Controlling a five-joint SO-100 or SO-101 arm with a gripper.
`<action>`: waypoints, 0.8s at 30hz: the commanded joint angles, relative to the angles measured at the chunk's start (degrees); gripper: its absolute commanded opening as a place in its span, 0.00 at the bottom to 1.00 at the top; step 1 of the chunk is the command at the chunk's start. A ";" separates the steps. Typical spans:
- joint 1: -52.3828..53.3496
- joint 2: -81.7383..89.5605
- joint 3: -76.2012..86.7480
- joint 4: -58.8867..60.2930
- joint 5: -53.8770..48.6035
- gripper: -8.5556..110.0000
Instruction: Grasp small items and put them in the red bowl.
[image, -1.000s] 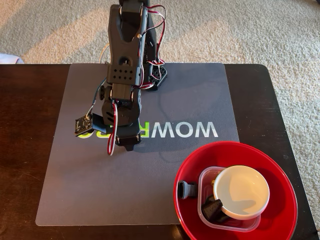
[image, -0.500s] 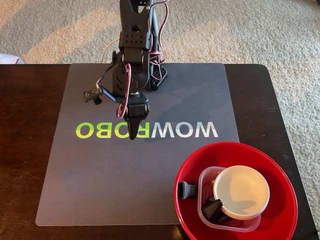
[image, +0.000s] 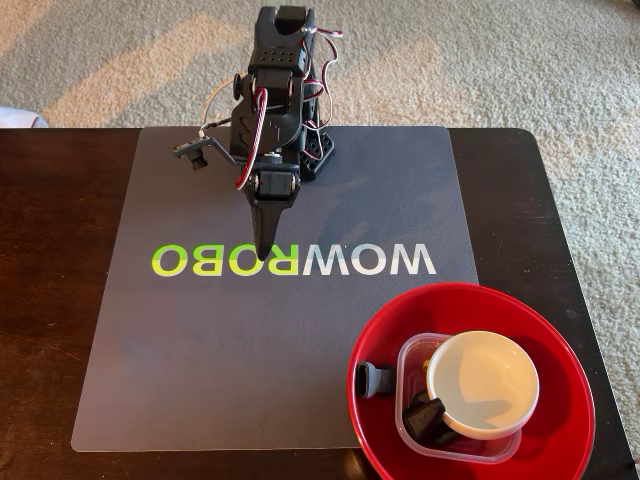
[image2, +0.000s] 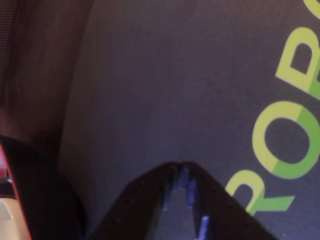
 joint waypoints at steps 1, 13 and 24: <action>1.67 2.29 0.26 1.05 0.53 0.07; 3.25 2.29 1.85 1.76 15.82 0.07; 3.34 2.29 2.46 1.23 19.51 0.14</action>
